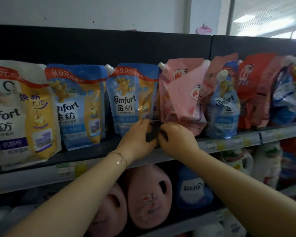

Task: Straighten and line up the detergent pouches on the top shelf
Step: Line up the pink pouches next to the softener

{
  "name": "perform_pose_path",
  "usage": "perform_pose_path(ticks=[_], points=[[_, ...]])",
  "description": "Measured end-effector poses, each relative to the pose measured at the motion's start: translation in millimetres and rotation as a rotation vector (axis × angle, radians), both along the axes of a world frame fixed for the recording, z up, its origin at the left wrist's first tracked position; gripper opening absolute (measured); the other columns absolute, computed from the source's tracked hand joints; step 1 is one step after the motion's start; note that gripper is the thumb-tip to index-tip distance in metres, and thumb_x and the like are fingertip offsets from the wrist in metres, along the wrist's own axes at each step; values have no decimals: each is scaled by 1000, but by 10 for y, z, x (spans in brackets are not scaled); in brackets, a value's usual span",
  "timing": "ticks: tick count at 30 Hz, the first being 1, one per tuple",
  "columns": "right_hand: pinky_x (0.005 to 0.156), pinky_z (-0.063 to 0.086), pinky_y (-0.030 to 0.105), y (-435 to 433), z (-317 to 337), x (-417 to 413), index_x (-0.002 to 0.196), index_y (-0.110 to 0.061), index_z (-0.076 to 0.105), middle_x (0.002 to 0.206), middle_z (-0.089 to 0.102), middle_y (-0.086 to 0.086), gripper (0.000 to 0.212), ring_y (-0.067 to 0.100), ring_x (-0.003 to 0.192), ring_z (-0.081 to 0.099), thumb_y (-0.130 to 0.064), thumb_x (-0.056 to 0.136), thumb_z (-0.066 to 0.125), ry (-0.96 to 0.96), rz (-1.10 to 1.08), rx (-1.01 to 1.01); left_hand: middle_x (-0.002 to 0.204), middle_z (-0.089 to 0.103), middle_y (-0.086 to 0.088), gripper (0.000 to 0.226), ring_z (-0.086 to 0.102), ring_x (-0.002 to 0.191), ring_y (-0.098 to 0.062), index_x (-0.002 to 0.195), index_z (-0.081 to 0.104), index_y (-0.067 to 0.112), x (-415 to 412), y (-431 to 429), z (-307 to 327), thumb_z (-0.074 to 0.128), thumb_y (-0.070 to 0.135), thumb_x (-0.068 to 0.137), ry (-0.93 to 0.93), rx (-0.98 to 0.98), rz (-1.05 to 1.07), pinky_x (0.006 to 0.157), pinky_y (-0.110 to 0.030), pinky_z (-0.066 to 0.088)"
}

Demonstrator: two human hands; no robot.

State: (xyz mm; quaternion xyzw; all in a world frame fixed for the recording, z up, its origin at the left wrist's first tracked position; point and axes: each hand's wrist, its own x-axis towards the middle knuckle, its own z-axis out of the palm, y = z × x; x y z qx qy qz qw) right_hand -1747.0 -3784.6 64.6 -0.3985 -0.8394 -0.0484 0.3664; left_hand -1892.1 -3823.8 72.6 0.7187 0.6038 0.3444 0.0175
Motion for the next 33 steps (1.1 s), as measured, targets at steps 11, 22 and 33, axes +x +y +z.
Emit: perform_pose_path(ticks=[11,22,33], points=[[61,34,30,150,-3,821,88,-16,62,90,67,5,24,29,84,62,-35,90,50,-101,-135,-30,104,63,15,33,60,100,-3,110,58,29,871,482,92,73,36,81,-550,111,-132,79,-9,44],[60,39,31,503,10,1151,82,-15,56,87,62,5,25,28,83,60,-38,91,49,-136,-82,-63,127,56,-13,44,53,117,-26,129,46,1,922,1039,359,55,27,95,-836,350,213,101,-34,41],[65,45,32,572,-10,1338,89,-16,60,91,65,5,22,28,85,61,-35,89,50,-172,33,-68,129,49,-17,59,53,116,-31,124,36,2,727,1042,362,73,19,81,-879,515,595,93,-33,43]])
